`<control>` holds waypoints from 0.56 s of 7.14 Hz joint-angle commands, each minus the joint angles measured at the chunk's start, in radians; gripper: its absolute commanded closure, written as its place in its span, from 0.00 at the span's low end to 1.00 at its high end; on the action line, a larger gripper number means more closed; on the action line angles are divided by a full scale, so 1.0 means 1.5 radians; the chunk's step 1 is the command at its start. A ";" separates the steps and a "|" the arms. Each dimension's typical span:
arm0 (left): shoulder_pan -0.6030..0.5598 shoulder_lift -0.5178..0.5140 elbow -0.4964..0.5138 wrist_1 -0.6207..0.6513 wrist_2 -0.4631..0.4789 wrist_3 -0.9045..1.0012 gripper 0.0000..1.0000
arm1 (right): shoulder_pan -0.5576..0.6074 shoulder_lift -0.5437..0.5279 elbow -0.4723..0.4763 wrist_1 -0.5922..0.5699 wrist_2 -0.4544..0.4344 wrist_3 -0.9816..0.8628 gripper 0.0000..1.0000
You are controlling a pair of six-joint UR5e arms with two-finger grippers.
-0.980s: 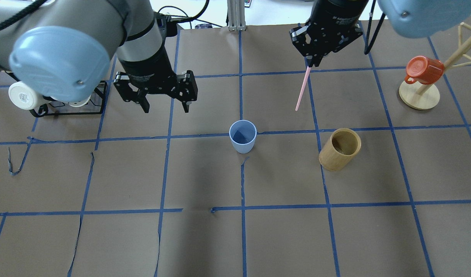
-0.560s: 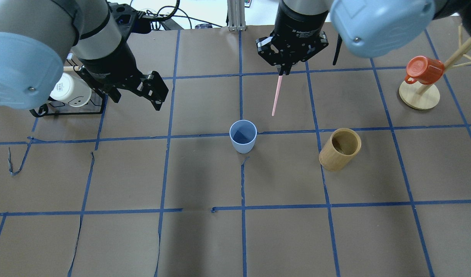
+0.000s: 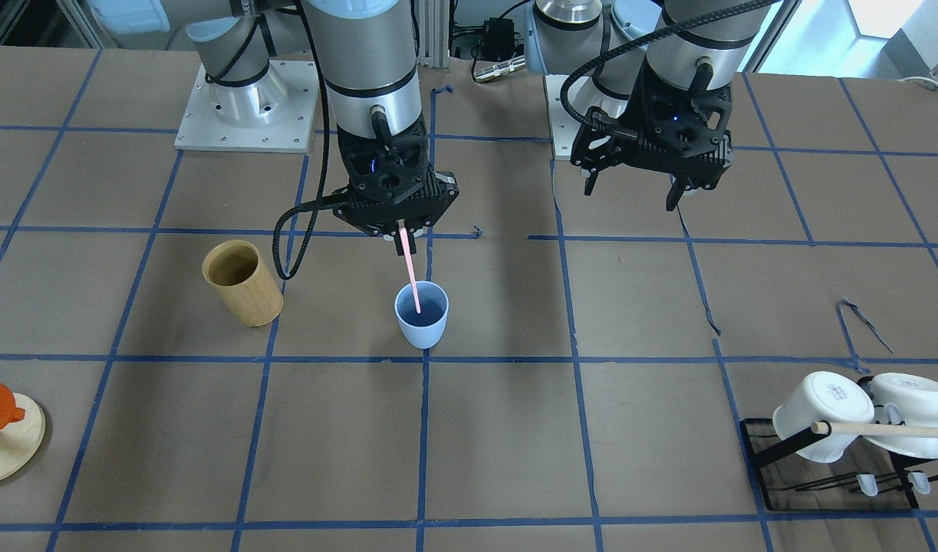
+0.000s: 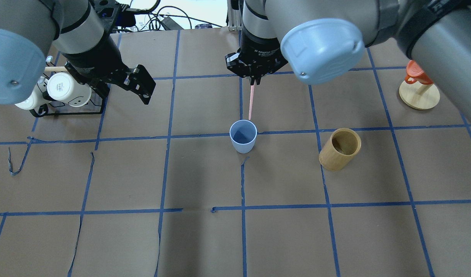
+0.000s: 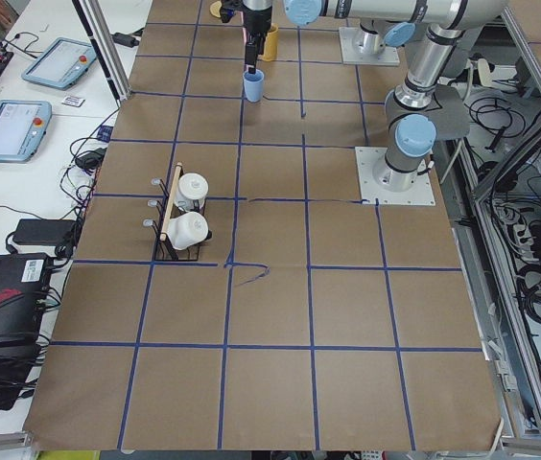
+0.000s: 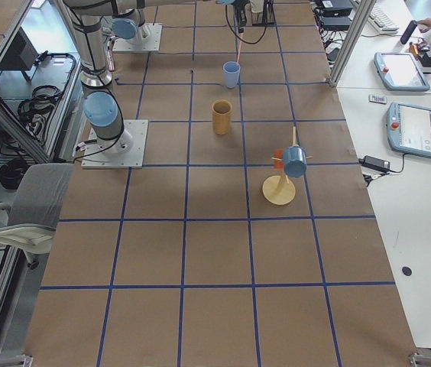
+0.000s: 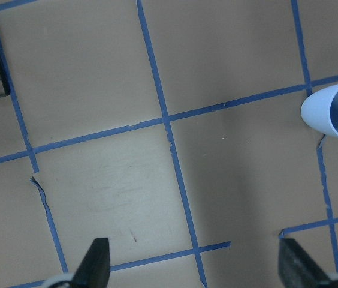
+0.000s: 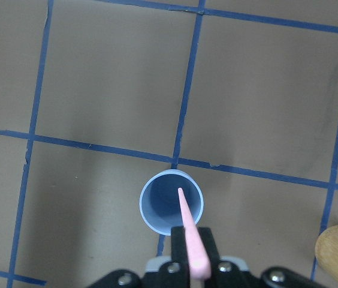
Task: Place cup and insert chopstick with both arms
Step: 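Lower the pink chopstick into the blue cup with the right gripper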
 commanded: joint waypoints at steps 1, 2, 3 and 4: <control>0.000 0.002 -0.003 0.001 -0.002 0.000 0.00 | 0.006 0.006 0.038 -0.028 0.000 -0.003 1.00; 0.000 0.004 -0.003 0.001 -0.002 0.000 0.00 | 0.006 0.006 0.054 -0.040 0.000 -0.007 1.00; 0.000 0.004 -0.004 0.001 -0.002 0.000 0.00 | 0.006 0.011 0.063 -0.058 0.000 -0.008 1.00; 0.000 0.006 -0.005 0.001 -0.002 0.000 0.00 | 0.006 0.032 0.064 -0.080 -0.001 -0.005 1.00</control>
